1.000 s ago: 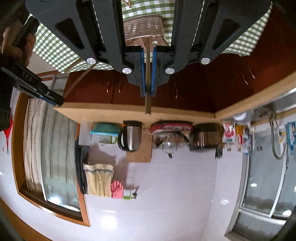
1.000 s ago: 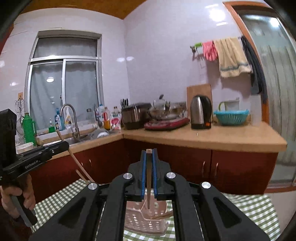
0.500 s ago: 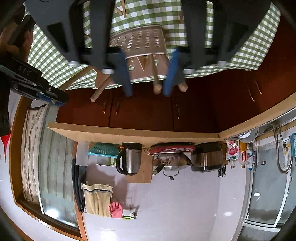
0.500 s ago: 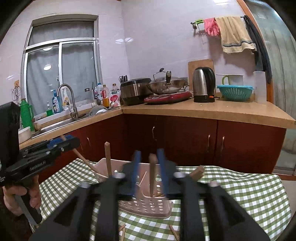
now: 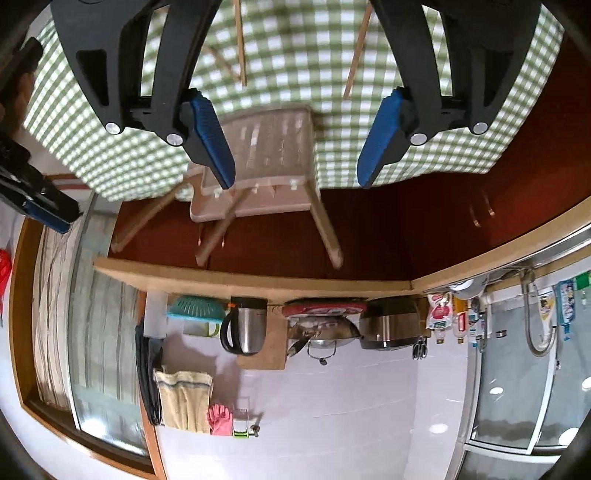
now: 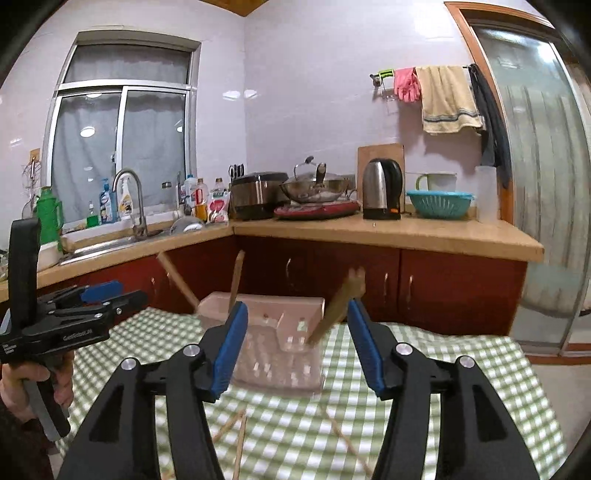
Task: Organize utensils
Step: 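Move both tools to the loose chopsticks and close each on one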
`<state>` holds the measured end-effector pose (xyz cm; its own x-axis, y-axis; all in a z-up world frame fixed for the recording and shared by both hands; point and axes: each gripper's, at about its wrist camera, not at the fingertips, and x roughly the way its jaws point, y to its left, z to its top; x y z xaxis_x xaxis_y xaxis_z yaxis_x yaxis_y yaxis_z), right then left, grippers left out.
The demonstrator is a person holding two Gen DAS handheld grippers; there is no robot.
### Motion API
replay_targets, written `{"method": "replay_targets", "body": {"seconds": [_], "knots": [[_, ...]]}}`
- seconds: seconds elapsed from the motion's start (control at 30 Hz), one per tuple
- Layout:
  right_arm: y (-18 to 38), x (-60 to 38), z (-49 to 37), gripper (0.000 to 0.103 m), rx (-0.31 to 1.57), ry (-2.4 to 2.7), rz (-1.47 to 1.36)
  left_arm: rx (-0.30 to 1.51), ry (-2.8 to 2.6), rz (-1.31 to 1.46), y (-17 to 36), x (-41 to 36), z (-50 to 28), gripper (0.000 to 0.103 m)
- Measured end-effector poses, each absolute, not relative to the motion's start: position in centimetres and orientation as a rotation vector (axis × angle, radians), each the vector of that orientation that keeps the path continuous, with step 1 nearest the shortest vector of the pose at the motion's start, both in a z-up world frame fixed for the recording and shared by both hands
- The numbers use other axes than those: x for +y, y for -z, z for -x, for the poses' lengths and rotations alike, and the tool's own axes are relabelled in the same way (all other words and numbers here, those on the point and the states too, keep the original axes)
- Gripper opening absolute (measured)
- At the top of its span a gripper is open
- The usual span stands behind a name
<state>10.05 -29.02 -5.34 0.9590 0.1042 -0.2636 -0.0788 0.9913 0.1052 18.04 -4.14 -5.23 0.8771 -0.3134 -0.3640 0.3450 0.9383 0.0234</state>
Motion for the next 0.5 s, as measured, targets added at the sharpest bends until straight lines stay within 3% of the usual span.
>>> {"method": "replay_targets", "body": {"seconds": [0.3, 0.5], "knots": [[13.5, -26.7, -3.3, 0.053, 0.375, -0.152, -0.050, 0.452, 0.271, -0.125, 12.1, -2.6, -11.8, 0.067], [17.1, -25.2, -1.5, 0.044, 0.479, -0.212, -0.059, 0.519, 0.248, -0.132, 15.7, -1.9, -9.3, 0.067]]}}
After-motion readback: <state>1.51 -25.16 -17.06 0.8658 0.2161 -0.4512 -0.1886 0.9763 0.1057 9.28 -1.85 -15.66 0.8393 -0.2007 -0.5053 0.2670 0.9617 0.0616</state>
